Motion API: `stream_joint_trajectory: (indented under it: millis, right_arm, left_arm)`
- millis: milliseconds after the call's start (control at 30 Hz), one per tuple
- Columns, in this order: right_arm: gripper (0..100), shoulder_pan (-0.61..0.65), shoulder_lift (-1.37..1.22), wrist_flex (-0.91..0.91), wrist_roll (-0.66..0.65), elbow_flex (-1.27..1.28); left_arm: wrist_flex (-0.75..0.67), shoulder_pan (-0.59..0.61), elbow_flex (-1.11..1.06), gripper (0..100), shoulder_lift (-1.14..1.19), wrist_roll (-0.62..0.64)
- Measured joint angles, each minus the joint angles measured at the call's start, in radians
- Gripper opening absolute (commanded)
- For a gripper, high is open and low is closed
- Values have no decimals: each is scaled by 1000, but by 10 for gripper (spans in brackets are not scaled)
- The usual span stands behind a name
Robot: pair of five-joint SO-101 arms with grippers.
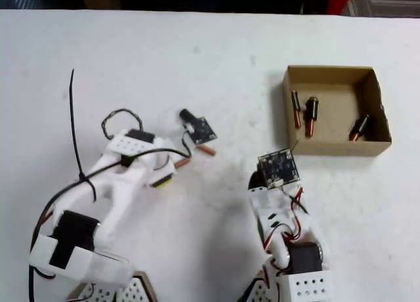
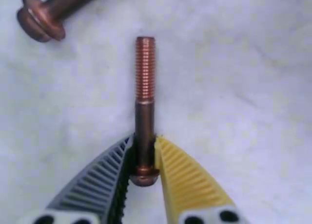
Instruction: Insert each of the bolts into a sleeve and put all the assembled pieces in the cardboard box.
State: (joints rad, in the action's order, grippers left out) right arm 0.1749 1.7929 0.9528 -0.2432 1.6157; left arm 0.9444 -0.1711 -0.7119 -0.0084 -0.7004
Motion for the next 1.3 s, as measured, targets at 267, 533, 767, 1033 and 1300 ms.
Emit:
stream_joint_trajectory:
  millis: [267,533,767,1033,1300]
  right_arm:
    - [19,0,0,0,0,0]
    - [20,0,0,0,0,0]
    - [20,0,0,0,0,0]
    - [20,0,0,0,0,0]
    - [20,0,0,0,0,0]
  left_arm:
    - [2,0,28,38,2,-9]
    - [2,32,31,38,6,-284]
    - [2,114,31,38,6,-471]
    - [2,124,31,42,11,-503]
    - [2,124,29,42,11,-552]
